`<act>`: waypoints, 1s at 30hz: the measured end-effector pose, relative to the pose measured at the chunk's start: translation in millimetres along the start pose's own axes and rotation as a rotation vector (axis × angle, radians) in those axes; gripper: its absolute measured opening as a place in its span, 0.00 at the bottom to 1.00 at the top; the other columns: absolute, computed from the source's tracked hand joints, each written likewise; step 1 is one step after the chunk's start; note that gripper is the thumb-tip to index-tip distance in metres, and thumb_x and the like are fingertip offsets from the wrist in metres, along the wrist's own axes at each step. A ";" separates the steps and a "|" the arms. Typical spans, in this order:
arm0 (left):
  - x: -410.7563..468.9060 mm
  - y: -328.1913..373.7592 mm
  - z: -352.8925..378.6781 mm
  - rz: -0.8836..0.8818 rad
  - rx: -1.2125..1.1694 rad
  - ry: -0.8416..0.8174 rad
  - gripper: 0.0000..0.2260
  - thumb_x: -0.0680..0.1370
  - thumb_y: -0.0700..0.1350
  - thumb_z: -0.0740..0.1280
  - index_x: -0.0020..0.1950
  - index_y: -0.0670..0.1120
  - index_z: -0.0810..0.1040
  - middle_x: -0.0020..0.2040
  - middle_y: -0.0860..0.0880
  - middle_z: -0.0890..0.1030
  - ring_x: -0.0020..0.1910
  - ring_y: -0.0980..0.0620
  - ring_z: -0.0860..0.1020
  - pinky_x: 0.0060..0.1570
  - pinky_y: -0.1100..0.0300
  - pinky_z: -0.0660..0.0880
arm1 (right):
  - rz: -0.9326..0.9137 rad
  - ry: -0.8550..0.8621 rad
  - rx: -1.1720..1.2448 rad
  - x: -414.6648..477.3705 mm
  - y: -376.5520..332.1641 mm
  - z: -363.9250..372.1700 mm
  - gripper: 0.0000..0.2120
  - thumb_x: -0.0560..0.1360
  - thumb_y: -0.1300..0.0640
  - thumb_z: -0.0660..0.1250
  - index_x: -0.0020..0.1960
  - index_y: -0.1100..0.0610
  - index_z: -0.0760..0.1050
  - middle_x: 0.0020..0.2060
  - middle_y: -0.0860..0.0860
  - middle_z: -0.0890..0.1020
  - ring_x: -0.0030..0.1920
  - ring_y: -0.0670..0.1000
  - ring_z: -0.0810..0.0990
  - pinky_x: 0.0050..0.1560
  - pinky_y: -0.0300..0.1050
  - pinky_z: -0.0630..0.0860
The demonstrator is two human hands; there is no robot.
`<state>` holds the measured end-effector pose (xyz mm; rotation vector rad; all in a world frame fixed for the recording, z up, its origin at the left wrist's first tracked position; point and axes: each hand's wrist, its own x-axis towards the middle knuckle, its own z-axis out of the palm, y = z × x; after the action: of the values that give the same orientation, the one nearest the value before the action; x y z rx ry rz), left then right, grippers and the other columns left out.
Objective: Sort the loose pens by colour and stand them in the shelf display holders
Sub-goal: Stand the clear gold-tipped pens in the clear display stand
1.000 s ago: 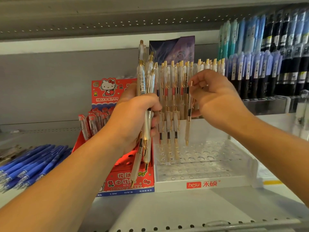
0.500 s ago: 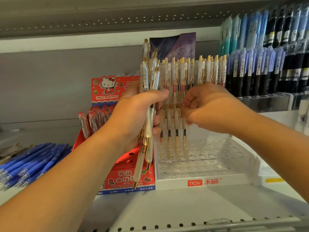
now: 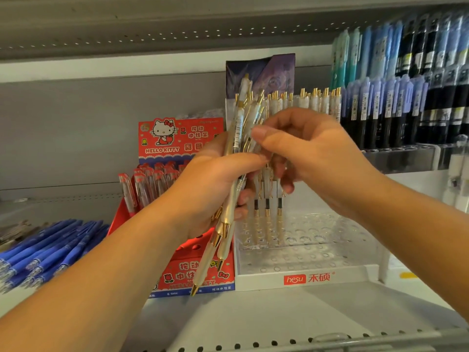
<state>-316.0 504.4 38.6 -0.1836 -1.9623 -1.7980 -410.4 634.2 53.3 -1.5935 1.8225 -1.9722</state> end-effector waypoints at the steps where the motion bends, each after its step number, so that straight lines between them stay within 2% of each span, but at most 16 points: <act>1: 0.0 -0.3 0.3 0.000 0.008 -0.013 0.10 0.72 0.43 0.68 0.52 0.53 0.78 0.33 0.48 0.76 0.23 0.52 0.68 0.23 0.63 0.65 | 0.044 -0.009 -0.001 -0.2 1.0 1.2 0.09 0.74 0.52 0.73 0.46 0.57 0.78 0.31 0.50 0.80 0.29 0.48 0.75 0.25 0.43 0.72; 4: 0.5 -1.4 1.2 0.003 0.044 -0.036 0.11 0.72 0.44 0.69 0.53 0.52 0.78 0.34 0.48 0.78 0.24 0.52 0.69 0.24 0.63 0.65 | 0.140 -0.041 0.053 0.3 2.7 1.0 0.09 0.74 0.53 0.72 0.43 0.59 0.79 0.32 0.52 0.78 0.31 0.47 0.76 0.26 0.41 0.72; 8: 0.0 -0.5 2.2 0.004 -0.010 -0.019 0.11 0.73 0.45 0.70 0.54 0.51 0.79 0.35 0.48 0.74 0.25 0.51 0.69 0.24 0.62 0.65 | 0.192 -0.073 0.182 1.3 0.0 -1.4 0.06 0.76 0.57 0.70 0.43 0.59 0.80 0.32 0.52 0.81 0.33 0.48 0.79 0.27 0.41 0.73; 12: -0.4 1.9 3.1 0.016 -0.063 0.047 0.08 0.78 0.44 0.68 0.56 0.47 0.76 0.32 0.50 0.76 0.24 0.51 0.68 0.23 0.63 0.66 | 0.188 -0.038 0.236 3.0 -1.7 -3.1 0.05 0.77 0.61 0.68 0.48 0.62 0.80 0.39 0.56 0.85 0.40 0.52 0.83 0.30 0.43 0.77; 14: 0.9 1.7 2.5 0.004 -0.020 0.112 0.09 0.79 0.44 0.67 0.58 0.44 0.76 0.30 0.51 0.76 0.24 0.51 0.69 0.23 0.62 0.66 | 0.186 0.000 0.257 4.1 -2.1 -1.7 0.04 0.78 0.62 0.67 0.49 0.63 0.79 0.40 0.56 0.85 0.39 0.52 0.85 0.31 0.43 0.78; 17: 3.8 -1.6 -1.9 -0.036 0.046 0.233 0.10 0.73 0.45 0.68 0.51 0.43 0.76 0.30 0.50 0.75 0.24 0.51 0.72 0.22 0.62 0.68 | 0.160 0.087 0.298 6.5 -1.3 -0.8 0.06 0.79 0.65 0.63 0.49 0.62 0.79 0.36 0.56 0.84 0.35 0.54 0.83 0.30 0.45 0.80; 20: 6.0 -2.9 -5.1 -0.065 0.011 0.238 0.15 0.65 0.46 0.66 0.49 0.41 0.71 0.32 0.46 0.71 0.23 0.50 0.70 0.23 0.61 0.67 | 0.111 0.150 0.314 8.3 -2.4 -5.8 0.08 0.80 0.66 0.61 0.48 0.61 0.79 0.33 0.55 0.83 0.33 0.54 0.82 0.32 0.45 0.81; 24: 7.4 -4.2 -6.5 -0.044 0.039 0.238 0.12 0.65 0.45 0.65 0.44 0.41 0.70 0.32 0.45 0.70 0.23 0.48 0.68 0.26 0.60 0.65 | 0.094 0.196 0.363 10.6 -3.1 -16.7 0.07 0.79 0.66 0.62 0.48 0.61 0.79 0.37 0.54 0.85 0.36 0.55 0.85 0.37 0.49 0.82; 26: 7.0 -3.4 -5.0 -0.023 0.038 0.220 0.10 0.65 0.43 0.64 0.42 0.41 0.69 0.32 0.42 0.69 0.24 0.47 0.66 0.25 0.61 0.65 | 0.090 0.231 0.408 13.6 -4.2 -28.6 0.06 0.79 0.66 0.62 0.53 0.62 0.77 0.42 0.56 0.85 0.37 0.56 0.86 0.39 0.49 0.83; 28: 6.8 -1.6 -3.6 -0.011 0.004 0.202 0.09 0.65 0.42 0.63 0.42 0.43 0.67 0.34 0.41 0.68 0.24 0.47 0.65 0.23 0.61 0.65 | 0.061 0.224 0.351 13.9 -4.3 -42.8 0.08 0.79 0.66 0.62 0.56 0.62 0.77 0.43 0.57 0.84 0.39 0.58 0.86 0.39 0.49 0.83; 30: 7.0 -1.4 -3.9 0.004 -0.002 0.202 0.08 0.65 0.41 0.63 0.42 0.43 0.67 0.35 0.41 0.67 0.24 0.47 0.65 0.22 0.61 0.64 | -0.022 0.185 0.120 9.9 0.7 -54.1 0.10 0.80 0.66 0.61 0.58 0.60 0.77 0.42 0.57 0.83 0.40 0.57 0.86 0.39 0.50 0.84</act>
<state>-321.7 499.0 40.4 -0.0058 -1.8173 -1.7435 -451.0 667.3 70.0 -1.4483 1.7113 -2.2600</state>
